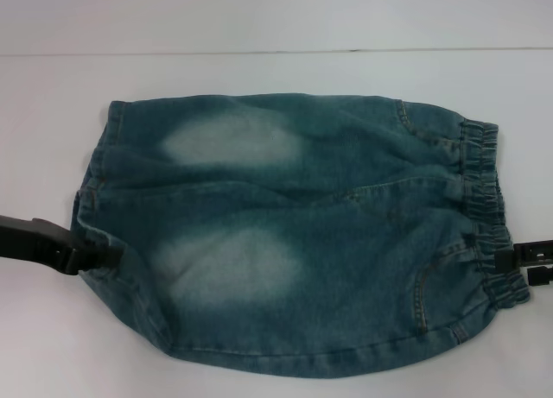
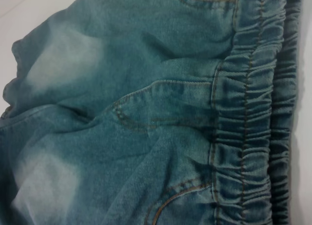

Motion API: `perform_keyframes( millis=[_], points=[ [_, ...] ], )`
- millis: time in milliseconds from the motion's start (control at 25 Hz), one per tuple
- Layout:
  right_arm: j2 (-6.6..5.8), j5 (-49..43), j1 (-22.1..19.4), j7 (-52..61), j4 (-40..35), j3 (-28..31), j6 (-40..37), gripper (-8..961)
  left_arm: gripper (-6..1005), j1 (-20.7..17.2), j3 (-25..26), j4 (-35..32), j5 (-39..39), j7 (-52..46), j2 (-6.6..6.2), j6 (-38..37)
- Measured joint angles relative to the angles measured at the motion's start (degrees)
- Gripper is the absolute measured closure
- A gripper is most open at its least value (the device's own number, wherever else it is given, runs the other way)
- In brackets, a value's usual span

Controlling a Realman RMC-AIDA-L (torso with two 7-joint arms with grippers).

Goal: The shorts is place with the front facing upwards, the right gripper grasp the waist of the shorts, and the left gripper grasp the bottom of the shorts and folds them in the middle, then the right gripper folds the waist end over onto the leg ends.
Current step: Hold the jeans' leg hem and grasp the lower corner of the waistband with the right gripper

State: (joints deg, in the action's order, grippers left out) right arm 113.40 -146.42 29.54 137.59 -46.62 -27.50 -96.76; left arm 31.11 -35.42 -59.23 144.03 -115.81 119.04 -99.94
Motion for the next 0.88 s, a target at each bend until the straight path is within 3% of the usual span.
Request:
perform_keyframes(
  millis=[880],
  points=[
    [0.10, 0.26, 0.60, -0.51, 1.94, -0.21, -0.13, 7, 990, -0.09, 0.01, -0.01, 0.12, 0.41, 0.05, -0.09]
  ],
)
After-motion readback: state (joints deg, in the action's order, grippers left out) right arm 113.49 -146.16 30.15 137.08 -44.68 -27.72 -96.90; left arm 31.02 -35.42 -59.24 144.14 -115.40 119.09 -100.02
